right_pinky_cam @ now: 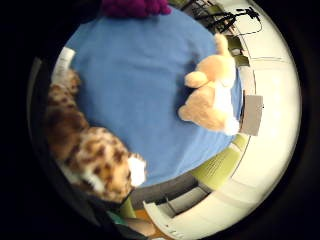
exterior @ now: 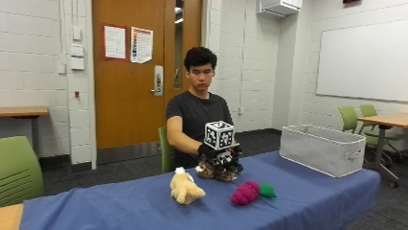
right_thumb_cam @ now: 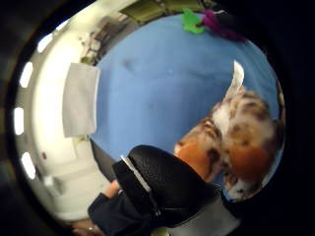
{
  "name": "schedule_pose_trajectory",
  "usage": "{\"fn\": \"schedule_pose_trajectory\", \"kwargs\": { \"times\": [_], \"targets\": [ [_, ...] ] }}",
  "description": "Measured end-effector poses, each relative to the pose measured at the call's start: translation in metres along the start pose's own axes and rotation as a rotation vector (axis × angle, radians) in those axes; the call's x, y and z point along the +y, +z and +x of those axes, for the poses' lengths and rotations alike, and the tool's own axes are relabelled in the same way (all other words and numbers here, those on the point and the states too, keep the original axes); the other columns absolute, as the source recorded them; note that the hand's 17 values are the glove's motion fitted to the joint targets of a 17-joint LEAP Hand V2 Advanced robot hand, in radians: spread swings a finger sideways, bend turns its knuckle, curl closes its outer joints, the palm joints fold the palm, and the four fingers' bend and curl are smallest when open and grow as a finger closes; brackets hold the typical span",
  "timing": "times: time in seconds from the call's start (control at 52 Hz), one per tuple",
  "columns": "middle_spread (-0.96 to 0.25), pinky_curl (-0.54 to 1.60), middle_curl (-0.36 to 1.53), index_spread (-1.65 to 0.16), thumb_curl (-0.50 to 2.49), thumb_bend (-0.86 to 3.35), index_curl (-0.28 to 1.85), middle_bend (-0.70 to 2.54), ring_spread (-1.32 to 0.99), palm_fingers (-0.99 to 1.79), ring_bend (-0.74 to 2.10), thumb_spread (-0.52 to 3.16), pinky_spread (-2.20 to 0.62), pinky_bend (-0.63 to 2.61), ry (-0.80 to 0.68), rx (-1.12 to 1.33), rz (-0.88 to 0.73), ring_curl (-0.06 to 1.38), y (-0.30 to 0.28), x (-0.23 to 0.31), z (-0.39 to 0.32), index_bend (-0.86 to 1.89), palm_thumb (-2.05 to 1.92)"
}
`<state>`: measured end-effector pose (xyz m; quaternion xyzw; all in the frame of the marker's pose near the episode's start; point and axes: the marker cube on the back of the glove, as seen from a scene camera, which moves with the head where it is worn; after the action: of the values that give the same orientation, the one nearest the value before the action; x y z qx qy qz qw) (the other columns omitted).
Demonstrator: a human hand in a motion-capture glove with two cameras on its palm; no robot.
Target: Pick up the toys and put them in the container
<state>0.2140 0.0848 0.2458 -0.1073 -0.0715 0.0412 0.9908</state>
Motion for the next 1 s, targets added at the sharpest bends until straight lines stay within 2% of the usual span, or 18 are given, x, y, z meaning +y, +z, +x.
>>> {"fn": "schedule_pose_trajectory", "kwargs": {
  "times": [0.115, 0.366, 0.481, 0.616, 0.712, 0.847, 0.924, 1.001],
  "targets": [
    [-0.11, 0.34, 0.36, -0.25, 0.09, -0.10, 0.40, 0.24, -0.30, -0.03, 0.14, 0.98, -0.10, 0.49, 0.014, -0.093, -0.055, 0.18, 0.022, 0.001, 0.011, 0.20, -0.15],
    [-0.11, 0.37, 0.37, -0.28, 0.13, -0.07, 0.43, 0.20, -0.27, -0.04, 0.12, 0.91, -0.06, 0.59, 0.028, -0.042, -0.087, 0.15, 0.034, 0.015, 0.014, 0.21, -0.08],
    [-0.10, 0.39, 0.36, -0.28, 0.17, -0.01, 0.44, 0.17, -0.26, 0.04, 0.18, 0.97, -0.08, 0.66, 0.021, -0.058, -0.087, 0.15, 0.033, 0.020, 0.011, 0.21, 0.01],
    [-0.11, 0.36, 0.34, -0.30, 0.23, 0.06, 0.48, 0.15, -0.32, 0.26, 0.26, 1.10, -0.13, 0.60, 0.001, -0.072, -0.063, 0.18, 0.030, 0.024, 0.007, 0.38, 0.16],
    [-0.13, 0.35, 0.33, -0.32, 0.29, 0.16, 0.52, 0.17, -0.39, 0.48, 0.37, 1.20, -0.21, 0.59, -0.021, -0.037, 0.025, 0.21, 0.027, 0.028, 0.000, 0.47, 0.35],
    [-0.19, 0.38, 0.36, -0.33, 0.38, 0.25, 0.53, 0.26, -0.46, 0.80, 0.54, 1.21, -0.33, 0.73, -0.027, -0.015, 0.179, 0.26, 0.021, 0.032, -0.005, 0.31, 0.54],
    [-0.29, 0.35, 0.42, -0.34, 0.45, 0.25, 0.52, 0.45, -0.49, 1.21, 0.75, 1.09, -0.40, 0.66, -0.033, -0.022, 0.171, 0.33, 0.017, 0.025, -0.003, 0.21, 0.60],
    [-0.33, 0.37, 0.49, -0.35, 0.50, 0.26, 0.57, 0.60, -0.48, 1.32, 0.90, 0.99, -0.45, 0.66, -0.036, -0.029, 0.117, 0.41, 0.011, 0.016, -0.004, 0.21, 0.64]
  ]
}}
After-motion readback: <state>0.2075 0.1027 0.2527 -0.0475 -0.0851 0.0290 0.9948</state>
